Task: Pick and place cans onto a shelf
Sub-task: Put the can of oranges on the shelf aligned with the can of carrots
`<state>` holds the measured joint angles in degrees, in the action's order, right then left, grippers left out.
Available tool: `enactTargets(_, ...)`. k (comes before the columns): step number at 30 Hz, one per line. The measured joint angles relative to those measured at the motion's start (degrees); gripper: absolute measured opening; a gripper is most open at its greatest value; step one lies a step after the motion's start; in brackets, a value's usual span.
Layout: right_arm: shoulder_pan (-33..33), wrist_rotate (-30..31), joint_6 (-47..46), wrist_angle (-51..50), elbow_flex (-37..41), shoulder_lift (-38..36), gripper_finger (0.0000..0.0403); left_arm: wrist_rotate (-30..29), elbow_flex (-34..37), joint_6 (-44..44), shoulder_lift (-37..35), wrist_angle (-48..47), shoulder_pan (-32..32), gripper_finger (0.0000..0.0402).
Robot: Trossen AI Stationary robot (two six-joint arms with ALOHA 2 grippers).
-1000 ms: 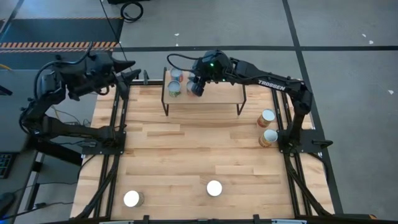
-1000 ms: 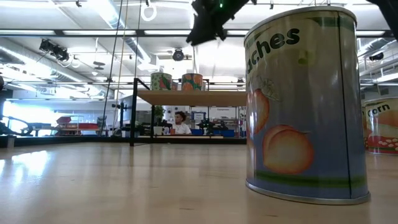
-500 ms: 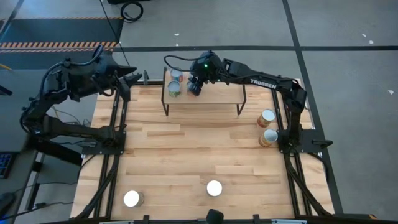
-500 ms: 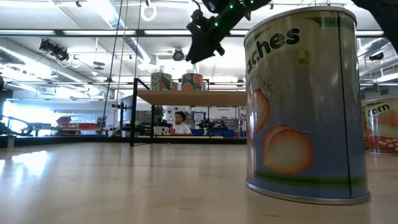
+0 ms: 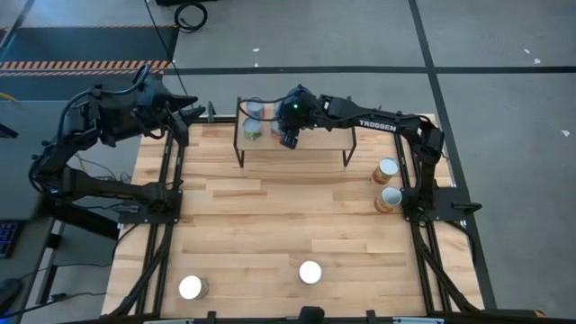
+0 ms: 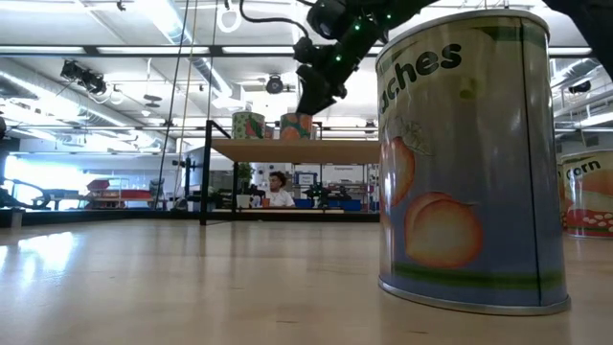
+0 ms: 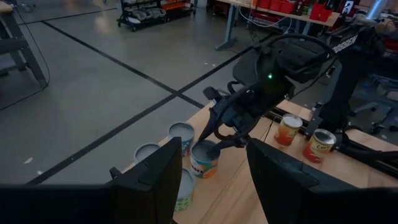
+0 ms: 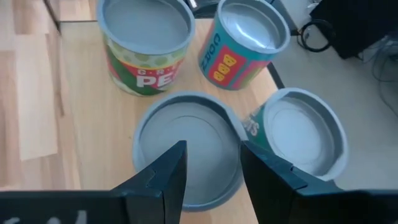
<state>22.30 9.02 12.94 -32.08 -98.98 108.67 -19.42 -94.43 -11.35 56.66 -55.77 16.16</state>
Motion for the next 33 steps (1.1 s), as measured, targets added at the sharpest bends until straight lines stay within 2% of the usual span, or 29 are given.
enactTargets(4, -0.1, 1.8, 0.7, -1.0, 0.1, -0.7, 0.0158, 0.0, 0.0, 0.0, 0.0, 0.0, 0.0, 0.0188)
enactTargets(19, -1.3, 1.4, 0.6, -2.1, 0.1, -2.0, 0.0158, 0.0, 0.0, 0.1, 0.0, 1.6, 0.0, 0.0188)
enactTargets(26, -1.7, 0.3, 0.1, 3.0, 0.0, -3.0, 0.0158, 0.0, 0.0, 0.2, 0.0, 1.7, 0.0, 0.0188)
enactTargets(33, -0.4, -1.6, -4.5, 6.0, 4.4, -2.9, 0.0158, 0.0, 0.0, 0.6, 0.0, 1.9, 0.0, 0.0188)
